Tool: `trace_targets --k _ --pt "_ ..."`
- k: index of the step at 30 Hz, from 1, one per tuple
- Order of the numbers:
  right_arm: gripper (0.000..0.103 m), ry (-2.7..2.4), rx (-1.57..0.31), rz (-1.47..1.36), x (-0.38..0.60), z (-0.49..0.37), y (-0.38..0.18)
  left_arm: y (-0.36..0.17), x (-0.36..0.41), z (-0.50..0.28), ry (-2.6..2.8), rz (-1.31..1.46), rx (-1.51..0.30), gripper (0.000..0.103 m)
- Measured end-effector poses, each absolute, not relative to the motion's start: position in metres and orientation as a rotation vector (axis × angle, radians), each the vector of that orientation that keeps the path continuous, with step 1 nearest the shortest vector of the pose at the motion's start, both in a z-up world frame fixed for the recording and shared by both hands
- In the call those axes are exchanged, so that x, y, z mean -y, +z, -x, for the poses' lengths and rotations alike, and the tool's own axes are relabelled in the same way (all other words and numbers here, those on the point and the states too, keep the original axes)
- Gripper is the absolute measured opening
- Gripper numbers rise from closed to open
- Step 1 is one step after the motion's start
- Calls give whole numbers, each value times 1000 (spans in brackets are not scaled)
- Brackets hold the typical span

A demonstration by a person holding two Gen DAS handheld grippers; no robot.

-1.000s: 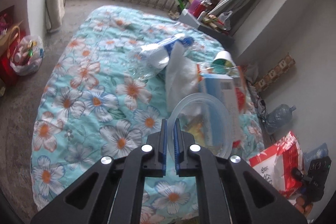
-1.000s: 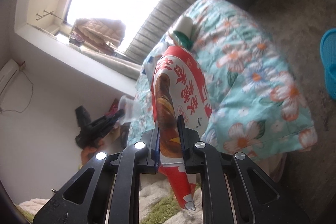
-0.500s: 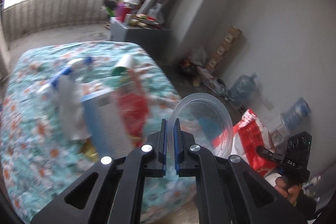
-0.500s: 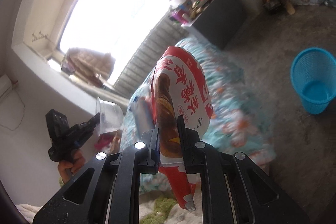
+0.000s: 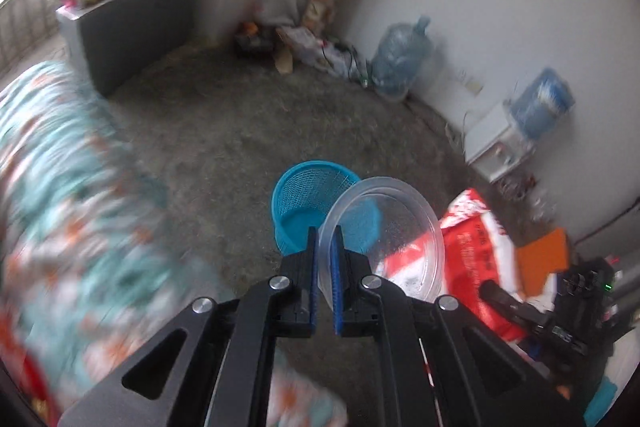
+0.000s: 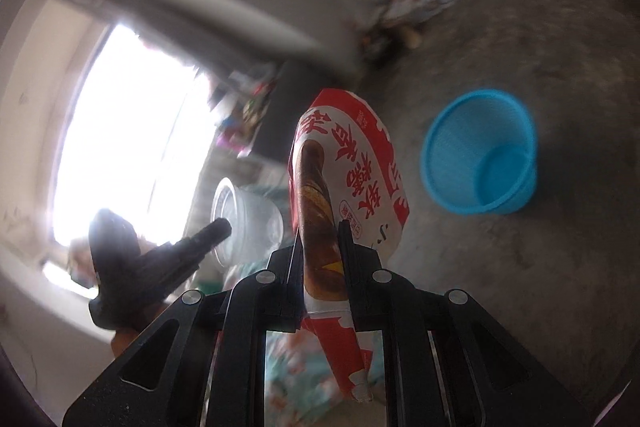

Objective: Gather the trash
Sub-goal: 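Open both tools over the blue basket to drop the bag and bowl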

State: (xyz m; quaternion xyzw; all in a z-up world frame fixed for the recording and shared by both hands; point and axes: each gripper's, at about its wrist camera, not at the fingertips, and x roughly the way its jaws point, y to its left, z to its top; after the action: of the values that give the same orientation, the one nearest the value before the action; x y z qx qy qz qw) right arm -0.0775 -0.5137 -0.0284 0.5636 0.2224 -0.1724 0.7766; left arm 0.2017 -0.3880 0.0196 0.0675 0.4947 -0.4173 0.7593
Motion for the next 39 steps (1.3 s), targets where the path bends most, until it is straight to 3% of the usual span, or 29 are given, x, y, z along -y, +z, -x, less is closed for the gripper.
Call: trace_targets --k 4,12,14,16,19,22,23,25,34,39 --pt "14 -516 -359 -1303 555 78 -56 -20 457 -221 -916 -215 -1132 6" --pt "18 -624 -347 -1365 611 38 -142 -103 535 -264 -878 -231 -1260 6" --pt "25 -653 -344 -1370 624 37 -161 -128 554 -274 -861 -249 -1309 16" --pt "34 -655 -323 -1410 636 33 -191 -150 568 -282 -813 -268 -1346 46" --pt "51 -704 -430 -1465 648 24 -248 -172 569 -285 -748 -215 -1397 52" --pt "53 -775 -571 -1562 648 29 -293 -171 564 -280 -763 -178 -1414 55" --pt "56 -782 -564 -1565 646 33 -293 -169 564 -279 -774 -183 -1407 56" --pt "71 -794 -513 -1545 640 45 -285 -156 562 -275 -810 -186 -1374 60" --pt "71 -790 -444 -1372 625 69 -213 -57 526 -246 -934 -96 -1170 62" --pt "71 -722 -403 -1198 602 51 -139 9 470 -215 -989 -96 -1024 66"
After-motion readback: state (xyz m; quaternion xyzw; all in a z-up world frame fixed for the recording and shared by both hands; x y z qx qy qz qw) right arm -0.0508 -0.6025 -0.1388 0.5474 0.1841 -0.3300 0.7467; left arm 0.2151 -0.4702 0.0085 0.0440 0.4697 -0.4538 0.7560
